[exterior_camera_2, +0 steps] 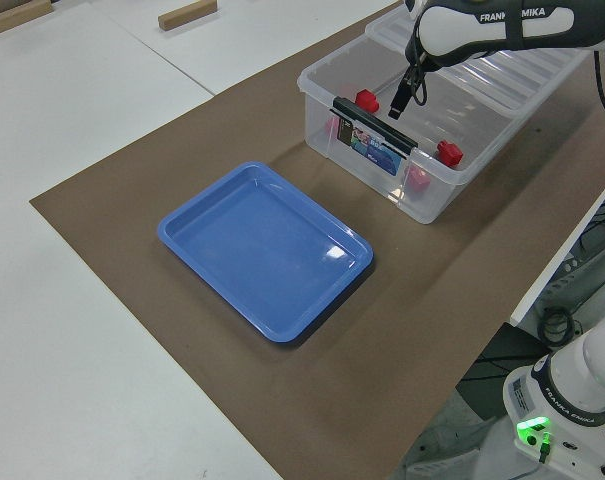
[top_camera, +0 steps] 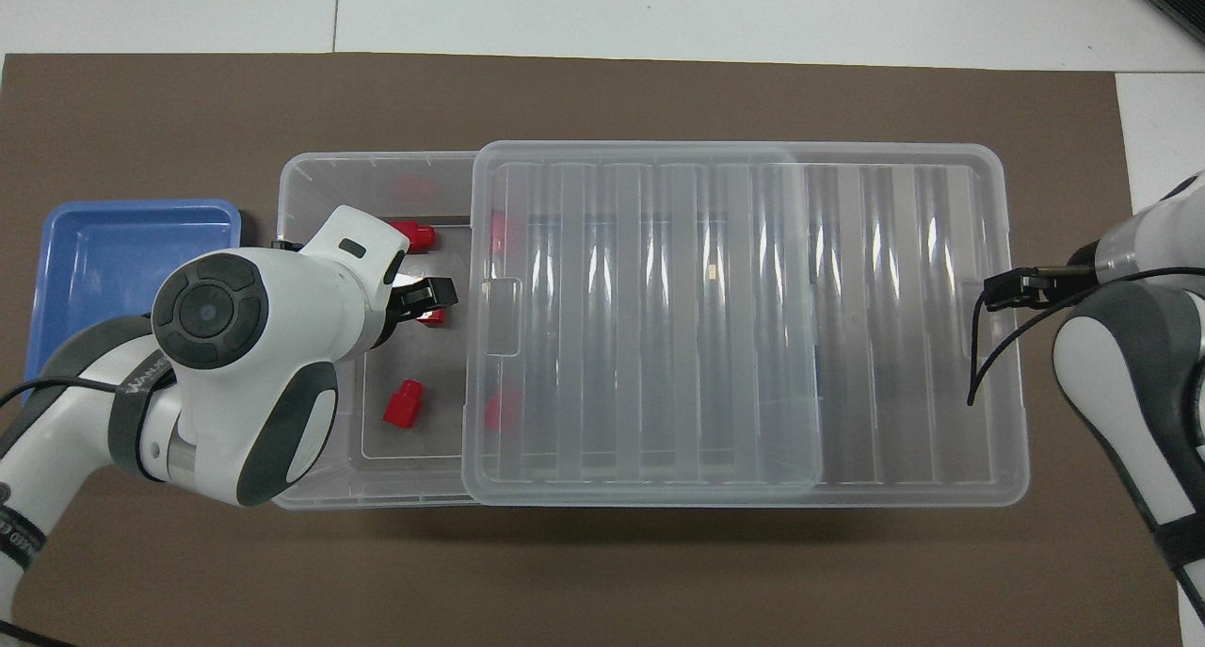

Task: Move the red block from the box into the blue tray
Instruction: 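Reach the left gripper into the box toward a red block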

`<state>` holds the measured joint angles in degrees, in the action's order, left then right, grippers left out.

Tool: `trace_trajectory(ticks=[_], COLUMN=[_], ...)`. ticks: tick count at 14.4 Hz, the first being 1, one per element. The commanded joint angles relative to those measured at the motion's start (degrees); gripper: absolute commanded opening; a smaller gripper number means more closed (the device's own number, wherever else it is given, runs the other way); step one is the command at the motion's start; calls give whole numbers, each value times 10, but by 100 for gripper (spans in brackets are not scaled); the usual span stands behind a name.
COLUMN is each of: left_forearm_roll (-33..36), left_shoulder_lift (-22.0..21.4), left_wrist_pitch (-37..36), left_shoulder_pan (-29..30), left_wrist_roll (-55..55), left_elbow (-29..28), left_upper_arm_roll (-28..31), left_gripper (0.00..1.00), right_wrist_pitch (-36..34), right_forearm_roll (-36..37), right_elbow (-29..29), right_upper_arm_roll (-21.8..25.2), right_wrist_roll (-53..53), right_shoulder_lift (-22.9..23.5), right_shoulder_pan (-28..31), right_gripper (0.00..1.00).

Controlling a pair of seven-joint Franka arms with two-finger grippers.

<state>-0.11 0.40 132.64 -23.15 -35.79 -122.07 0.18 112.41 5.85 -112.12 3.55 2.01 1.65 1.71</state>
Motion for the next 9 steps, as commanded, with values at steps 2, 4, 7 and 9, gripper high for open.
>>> trace_trajectory(ticks=[2, 4, 7, 9], left_forearm_roll=[-1, 0, 1, 9], left_shoulder_lift=[17, 30, 63, 76], left_wrist_pitch=[54, 70, 103, 112], left_shoulder_pan=[-13, -13, -19, -19], left_wrist_roll=[-6, -6, -7, -7], left_elbow=[-20, -20, -19, -19], left_upper_arm_roll=[10, 10, 11, 11], left_gripper=[100, 100, 100, 100], right_wrist_pitch=[-17, -18, -25, -25], right_forearm_roll=[18, 21, 25, 25], right_elbow=[-3, -4, -3, -3], right_upper_arm_roll=[-4, -4, -3, -3], right_wrist_roll=[-18, -19, -21, -26], right_shoulder_lift=[-13, -14, -17, -21], right_shoulder_pan=[15, 17, 19, 21], right_gripper=[100, 100, 100, 100])
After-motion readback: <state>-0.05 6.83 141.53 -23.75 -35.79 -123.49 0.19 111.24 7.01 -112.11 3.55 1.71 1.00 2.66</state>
